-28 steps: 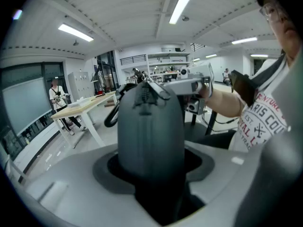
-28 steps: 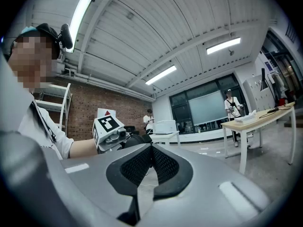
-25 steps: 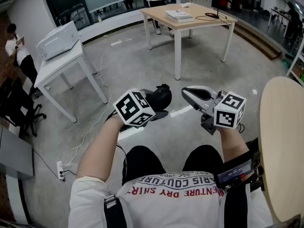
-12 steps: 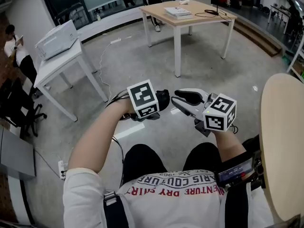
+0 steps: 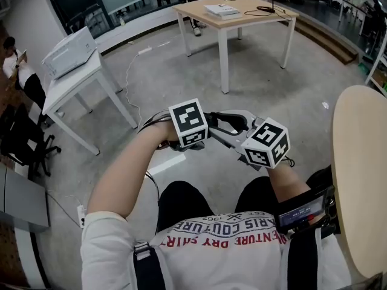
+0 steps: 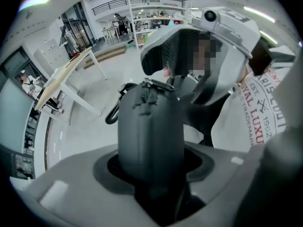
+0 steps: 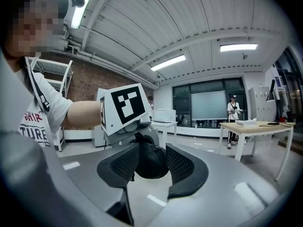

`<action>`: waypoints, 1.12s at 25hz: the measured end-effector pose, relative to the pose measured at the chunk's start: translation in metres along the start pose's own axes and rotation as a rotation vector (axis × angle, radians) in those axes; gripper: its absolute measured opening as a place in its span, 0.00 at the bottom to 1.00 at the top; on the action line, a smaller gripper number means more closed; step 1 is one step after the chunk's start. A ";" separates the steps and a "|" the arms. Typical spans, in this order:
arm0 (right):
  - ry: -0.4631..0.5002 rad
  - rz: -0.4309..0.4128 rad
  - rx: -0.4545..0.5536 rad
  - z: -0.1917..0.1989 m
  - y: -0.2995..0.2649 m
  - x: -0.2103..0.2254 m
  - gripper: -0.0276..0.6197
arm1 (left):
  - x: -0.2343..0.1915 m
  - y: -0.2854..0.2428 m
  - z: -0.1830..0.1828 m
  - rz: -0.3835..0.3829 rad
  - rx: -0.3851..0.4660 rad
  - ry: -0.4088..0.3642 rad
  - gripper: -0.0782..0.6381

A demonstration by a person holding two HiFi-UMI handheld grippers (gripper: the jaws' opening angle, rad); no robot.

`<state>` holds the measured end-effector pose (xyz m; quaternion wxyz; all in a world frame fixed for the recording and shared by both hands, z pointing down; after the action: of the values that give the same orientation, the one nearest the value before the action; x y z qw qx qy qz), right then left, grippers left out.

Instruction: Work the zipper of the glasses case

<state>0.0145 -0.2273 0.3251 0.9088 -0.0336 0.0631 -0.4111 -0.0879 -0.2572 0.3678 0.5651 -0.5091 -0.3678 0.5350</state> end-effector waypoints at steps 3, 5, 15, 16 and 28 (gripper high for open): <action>0.019 0.015 -0.007 0.000 -0.003 -0.003 0.30 | 0.001 0.000 0.000 0.009 -0.005 0.005 0.46; 0.031 0.033 -0.012 0.000 -0.005 -0.004 0.30 | 0.002 0.000 -0.001 0.020 0.003 0.006 0.46; 0.023 -0.018 -0.002 0.002 0.000 -0.004 0.23 | 0.009 -0.003 0.003 0.019 0.016 -0.034 0.46; 0.027 -0.021 0.000 0.001 0.001 -0.004 0.23 | 0.010 -0.003 0.003 0.018 0.015 -0.036 0.46; 0.011 -0.054 0.008 0.002 0.005 0.000 0.09 | 0.011 0.001 0.010 0.027 0.049 -0.082 0.46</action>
<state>0.0182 -0.2237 0.3263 0.8971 -0.0295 0.0658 -0.4359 -0.0957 -0.2446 0.3673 0.5547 -0.4776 -0.3706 0.5717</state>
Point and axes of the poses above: the fingertips, and each gripper's own axes: y backward along the fingers, x to its right, z out of its underside, the point moved 7 cm from there along y, backward along the fingers, and after that the axes turned 14 degrees about z, right-handed, at the moved point
